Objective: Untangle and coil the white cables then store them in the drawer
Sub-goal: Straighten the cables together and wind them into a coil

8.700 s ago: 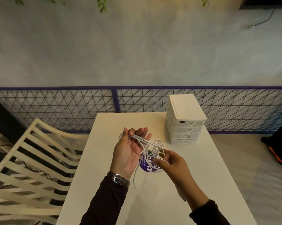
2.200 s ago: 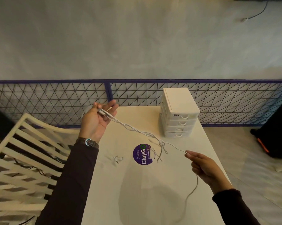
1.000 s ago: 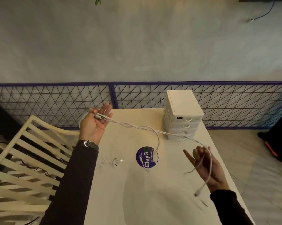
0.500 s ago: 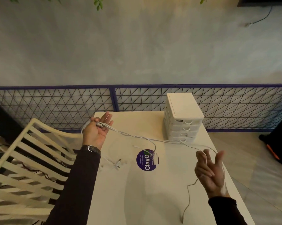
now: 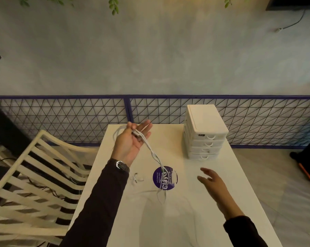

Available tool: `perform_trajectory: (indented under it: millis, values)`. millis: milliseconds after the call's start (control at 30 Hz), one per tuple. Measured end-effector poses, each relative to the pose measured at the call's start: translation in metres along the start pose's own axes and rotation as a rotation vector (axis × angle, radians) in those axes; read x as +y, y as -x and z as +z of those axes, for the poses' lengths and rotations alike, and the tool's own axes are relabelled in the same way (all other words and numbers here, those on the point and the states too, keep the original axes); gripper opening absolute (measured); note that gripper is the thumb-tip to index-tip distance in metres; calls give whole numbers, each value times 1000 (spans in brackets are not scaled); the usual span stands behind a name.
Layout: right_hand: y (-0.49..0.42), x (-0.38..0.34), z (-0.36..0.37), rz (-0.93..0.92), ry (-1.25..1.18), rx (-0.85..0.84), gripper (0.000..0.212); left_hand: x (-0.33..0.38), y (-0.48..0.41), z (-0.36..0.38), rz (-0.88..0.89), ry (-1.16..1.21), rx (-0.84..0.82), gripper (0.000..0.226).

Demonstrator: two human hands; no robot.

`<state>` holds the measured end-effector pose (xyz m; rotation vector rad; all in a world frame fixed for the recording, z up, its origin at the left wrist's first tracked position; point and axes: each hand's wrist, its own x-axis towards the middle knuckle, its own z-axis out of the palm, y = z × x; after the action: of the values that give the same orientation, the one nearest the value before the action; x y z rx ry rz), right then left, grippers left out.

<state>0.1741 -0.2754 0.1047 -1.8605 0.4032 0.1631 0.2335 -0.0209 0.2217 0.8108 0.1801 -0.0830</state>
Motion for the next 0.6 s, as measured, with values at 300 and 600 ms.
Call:
perform_trajectory:
  millis: [300, 600]
  values:
    - [41, -134, 52, -502, -219, -269, 18, -11, 18, 40, -3, -195, -159, 42]
    - [34, -156, 53, -342, -219, -312, 12, -18, 31, 37, 142, -692, -177, 48]
